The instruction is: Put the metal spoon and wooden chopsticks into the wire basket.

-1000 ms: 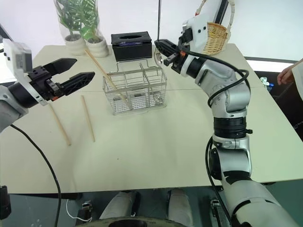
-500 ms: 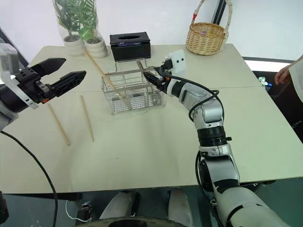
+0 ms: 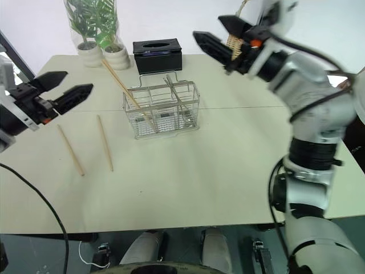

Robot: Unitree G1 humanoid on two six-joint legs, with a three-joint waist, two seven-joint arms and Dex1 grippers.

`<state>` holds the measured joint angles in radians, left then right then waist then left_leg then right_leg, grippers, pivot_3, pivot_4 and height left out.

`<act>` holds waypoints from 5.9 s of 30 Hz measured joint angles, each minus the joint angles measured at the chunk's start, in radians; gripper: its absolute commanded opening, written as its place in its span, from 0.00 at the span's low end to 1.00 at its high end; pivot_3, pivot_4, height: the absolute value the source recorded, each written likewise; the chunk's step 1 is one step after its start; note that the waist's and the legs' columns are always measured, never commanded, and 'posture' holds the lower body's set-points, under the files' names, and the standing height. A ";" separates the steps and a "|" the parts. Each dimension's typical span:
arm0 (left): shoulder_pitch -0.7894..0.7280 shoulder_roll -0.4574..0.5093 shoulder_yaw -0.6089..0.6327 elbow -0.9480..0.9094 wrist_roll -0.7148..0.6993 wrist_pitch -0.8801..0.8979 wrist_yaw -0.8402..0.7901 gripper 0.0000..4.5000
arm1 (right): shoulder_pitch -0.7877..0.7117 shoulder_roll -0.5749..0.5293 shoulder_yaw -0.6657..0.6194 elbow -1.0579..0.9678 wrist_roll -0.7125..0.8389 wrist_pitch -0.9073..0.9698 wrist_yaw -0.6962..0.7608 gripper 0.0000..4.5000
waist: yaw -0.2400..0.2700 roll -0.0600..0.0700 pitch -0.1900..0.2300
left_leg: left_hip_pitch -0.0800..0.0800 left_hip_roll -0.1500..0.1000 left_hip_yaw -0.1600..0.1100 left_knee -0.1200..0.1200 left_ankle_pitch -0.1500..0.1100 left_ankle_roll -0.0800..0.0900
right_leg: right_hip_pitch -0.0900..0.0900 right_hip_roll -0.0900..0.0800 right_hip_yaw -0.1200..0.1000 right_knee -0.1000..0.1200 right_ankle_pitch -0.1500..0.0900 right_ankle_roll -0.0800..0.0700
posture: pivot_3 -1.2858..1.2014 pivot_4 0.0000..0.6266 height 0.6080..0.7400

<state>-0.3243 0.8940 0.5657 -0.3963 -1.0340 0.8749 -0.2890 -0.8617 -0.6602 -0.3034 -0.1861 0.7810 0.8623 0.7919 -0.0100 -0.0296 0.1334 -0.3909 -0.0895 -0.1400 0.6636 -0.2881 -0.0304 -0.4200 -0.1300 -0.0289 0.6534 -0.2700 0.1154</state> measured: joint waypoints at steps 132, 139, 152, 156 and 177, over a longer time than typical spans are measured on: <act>-0.558 -0.685 -0.387 0.510 0.616 -0.479 0.013 0.99 | 0.755 -0.174 0.023 -0.482 0.121 -0.151 -0.128 1.00 | 0.050 -0.008 -0.004 | 0.001 -0.001 -0.001 0.002 -0.001 0.001 | 0.012 -0.003 -0.003 -0.010 0.002 0.007 | 0.52 0.24 0.32; -0.577 -0.524 -0.279 0.283 0.480 -0.202 0.075 0.99 | 0.706 -0.172 0.079 -0.431 0.085 -0.174 -0.069 1.00 | 0.048 -0.007 -0.003 | 0.001 -0.001 -0.001 0.002 -0.001 0.001 | 0.011 -0.002 -0.003 -0.009 0.002 0.007 | 0.52 0.24 0.32; -0.373 -0.102 0.225 0.256 -0.101 0.317 0.105 0.99 | 0.660 -0.142 0.106 -0.416 0.052 -0.212 -0.047 1.00 | 0.051 -0.003 -0.001 | 0.009 -0.001 -0.001 0.001 -0.001 0.000 | 0.013 -0.003 -0.002 -0.007 0.001 0.006 | 0.52 0.24 0.32; -0.237 -0.101 0.167 0.251 -0.030 0.327 0.156 0.99 | 0.655 -0.140 0.111 -0.414 0.040 -0.223 -0.037 1.00 | 0.053 -0.008 0.000 | 0.006 0.000 -0.003 0.002 -0.001 -0.001 | 0.012 -0.002 -0.001 -0.007 0.000 0.003 | 0.52 0.24 0.32; -0.529 -0.454 0.042 0.642 0.394 0.607 0.618 0.99 | 0.637 -0.106 0.139 -0.381 0.021 -0.227 -0.037 1.00 | 0.051 -0.011 -0.002 | 0.001 -0.001 -0.001 0.002 -0.001 -0.002 | 0.009 -0.003 -0.002 -0.006 0.002 0.007 | 0.52 0.24 0.32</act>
<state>-0.8531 0.4398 0.6075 0.2455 -0.6399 1.4817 0.3294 -0.2245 -0.7666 -0.1640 -0.5670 0.8022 0.6351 0.7552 0.0409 -0.0409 0.1311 -0.3896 -0.0909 -0.1409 0.6652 -0.2892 -0.0328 -0.4109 -0.1334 -0.0312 0.6474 -0.2676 0.1223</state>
